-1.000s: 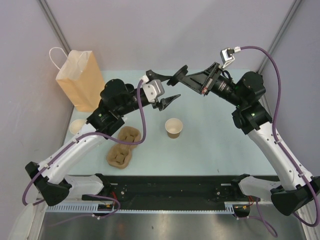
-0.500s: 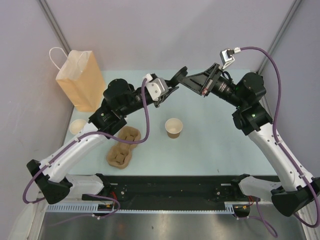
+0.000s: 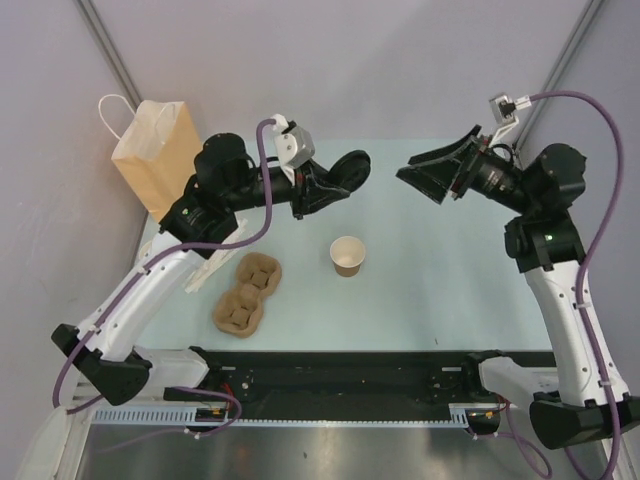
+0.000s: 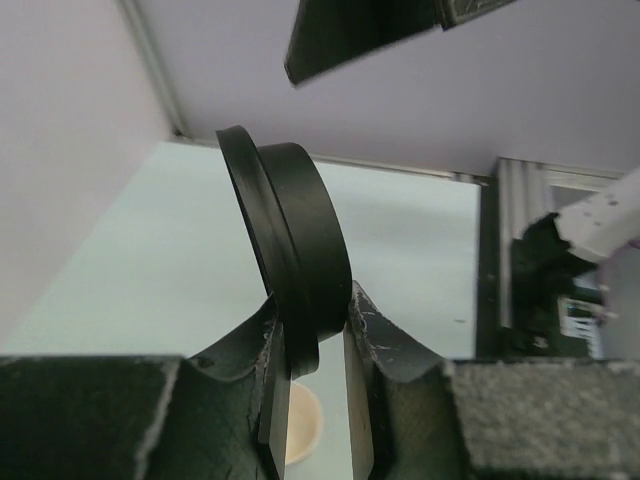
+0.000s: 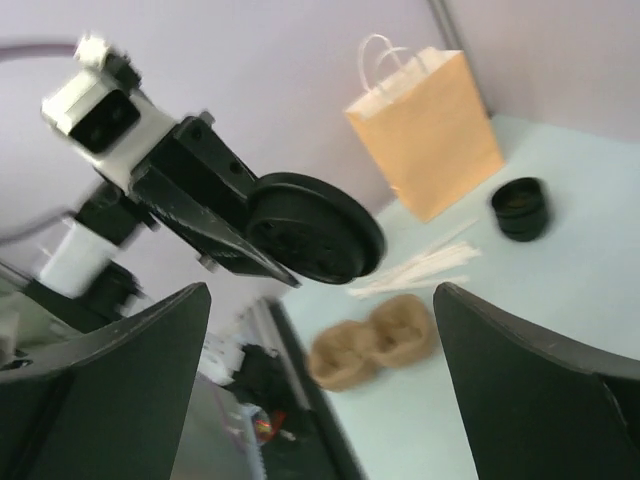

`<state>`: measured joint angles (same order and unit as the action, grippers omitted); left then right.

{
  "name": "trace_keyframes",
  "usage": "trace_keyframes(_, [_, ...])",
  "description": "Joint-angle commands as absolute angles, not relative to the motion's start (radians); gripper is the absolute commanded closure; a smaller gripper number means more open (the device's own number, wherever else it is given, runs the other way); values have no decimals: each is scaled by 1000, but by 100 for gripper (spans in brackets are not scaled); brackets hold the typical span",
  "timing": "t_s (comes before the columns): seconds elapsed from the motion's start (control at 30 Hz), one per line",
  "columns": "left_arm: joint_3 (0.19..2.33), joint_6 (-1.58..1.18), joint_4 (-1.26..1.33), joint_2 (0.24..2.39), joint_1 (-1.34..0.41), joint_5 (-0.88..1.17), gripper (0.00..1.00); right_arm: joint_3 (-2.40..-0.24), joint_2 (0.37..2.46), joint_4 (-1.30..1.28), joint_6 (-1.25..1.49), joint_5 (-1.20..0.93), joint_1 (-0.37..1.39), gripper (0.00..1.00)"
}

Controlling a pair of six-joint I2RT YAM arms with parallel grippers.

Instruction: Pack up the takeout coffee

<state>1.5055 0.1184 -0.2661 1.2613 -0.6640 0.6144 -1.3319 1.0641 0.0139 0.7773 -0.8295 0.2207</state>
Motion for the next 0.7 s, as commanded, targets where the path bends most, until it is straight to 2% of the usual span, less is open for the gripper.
trace_keyframes(0.0, [1561, -69, -388, 1304, -632, 934, 78, -1495, 1025, -324, 85, -1038, 121, 0])
trace_keyframes(0.03, [1583, -87, -443, 1318, -630, 965, 79, -1534, 1028, -506, -17, -1007, 120, 0])
trace_keyframes(0.13, [1611, -127, -524, 1383, -623, 1095, 78, -1666, 1057, -769, -401, -884, 169, 1])
trace_keyframes(0.23, [1544, -211, -462, 1402, -621, 1179, 79, -1770, 1101, -944, -628, -725, 290, 8])
trace_keyframes(0.3, [1505, -289, -413, 1411, -620, 1230, 78, -1755, 1089, -957, -678, -654, 397, 13])
trace_keyframes(0.4, [1465, -333, -365, 1424, -620, 1261, 78, -1706, 1071, -934, -729, -485, 545, 26])
trace_keyframes(0.43, [1465, -330, -376, 1430, -620, 1264, 78, -1692, 1062, -930, -757, -453, 589, 35])
trace_keyframes(0.5, [1459, -333, -385, 1437, -620, 1267, 78, -1652, 1054, -914, -785, -366, 693, 43])
trace_keyframes(0.53, [1456, -333, -387, 1440, -620, 1270, 79, -1637, 1051, -910, -814, -341, 722, 50])
trace_keyframes(0.67, [1436, -345, -394, 1453, -621, 1288, 80, -1620, 1066, -908, -870, -295, 798, 59])
